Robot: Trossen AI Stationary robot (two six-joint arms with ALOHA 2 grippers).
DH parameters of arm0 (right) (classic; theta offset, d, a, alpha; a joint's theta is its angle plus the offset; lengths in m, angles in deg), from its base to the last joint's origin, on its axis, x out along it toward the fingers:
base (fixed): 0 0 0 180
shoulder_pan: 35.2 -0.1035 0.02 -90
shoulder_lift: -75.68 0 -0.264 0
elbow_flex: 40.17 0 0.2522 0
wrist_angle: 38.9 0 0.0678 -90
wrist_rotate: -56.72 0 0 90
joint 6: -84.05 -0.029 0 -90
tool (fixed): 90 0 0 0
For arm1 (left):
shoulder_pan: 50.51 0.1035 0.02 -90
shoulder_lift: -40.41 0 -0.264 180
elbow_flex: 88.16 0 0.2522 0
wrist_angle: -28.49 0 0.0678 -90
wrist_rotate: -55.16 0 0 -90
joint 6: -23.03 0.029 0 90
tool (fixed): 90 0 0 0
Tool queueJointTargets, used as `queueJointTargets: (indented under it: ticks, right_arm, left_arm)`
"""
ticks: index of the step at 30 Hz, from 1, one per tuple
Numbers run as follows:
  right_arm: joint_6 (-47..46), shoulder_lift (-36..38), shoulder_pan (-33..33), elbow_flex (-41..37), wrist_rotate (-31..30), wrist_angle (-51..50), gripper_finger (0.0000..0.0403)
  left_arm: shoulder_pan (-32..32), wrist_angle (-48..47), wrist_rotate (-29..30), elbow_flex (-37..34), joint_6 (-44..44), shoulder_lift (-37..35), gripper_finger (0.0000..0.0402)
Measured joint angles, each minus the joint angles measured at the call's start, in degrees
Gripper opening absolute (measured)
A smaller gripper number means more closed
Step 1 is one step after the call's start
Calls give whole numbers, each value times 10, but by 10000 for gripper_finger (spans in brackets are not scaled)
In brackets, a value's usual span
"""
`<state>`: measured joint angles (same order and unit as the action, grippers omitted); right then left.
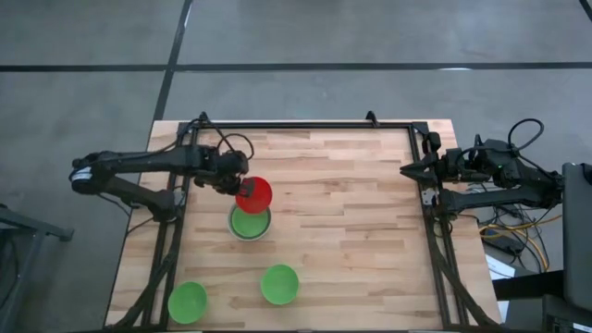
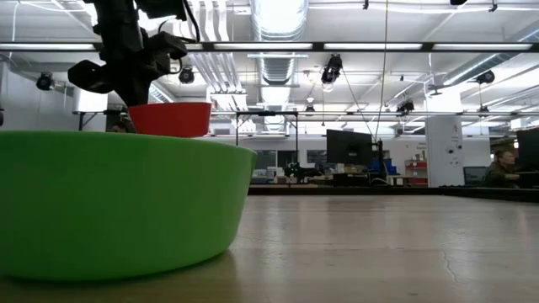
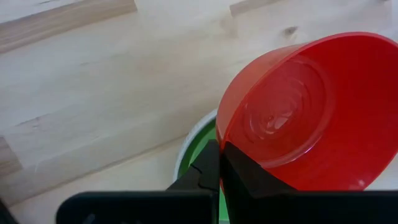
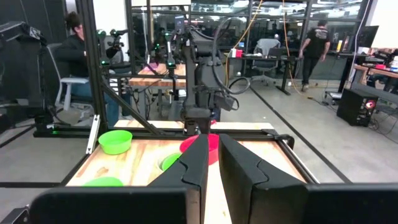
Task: Nest bowls inside each other
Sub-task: Stack the red bowl on top of the green bowl
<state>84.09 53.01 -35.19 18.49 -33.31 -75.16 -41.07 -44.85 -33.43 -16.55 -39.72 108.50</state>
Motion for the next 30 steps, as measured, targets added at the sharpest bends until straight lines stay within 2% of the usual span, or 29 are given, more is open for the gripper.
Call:
queueJointTargets:
  ticks: [16,30]
  right_arm:
    - [0,0,0,0,0,0,34]
    - [0,0,0,0,0,0,34]
  left_arm:
    - [-103,-18,37,-10,-54,0,3]
    - [-123,11,13,-48,-90,-10,3]
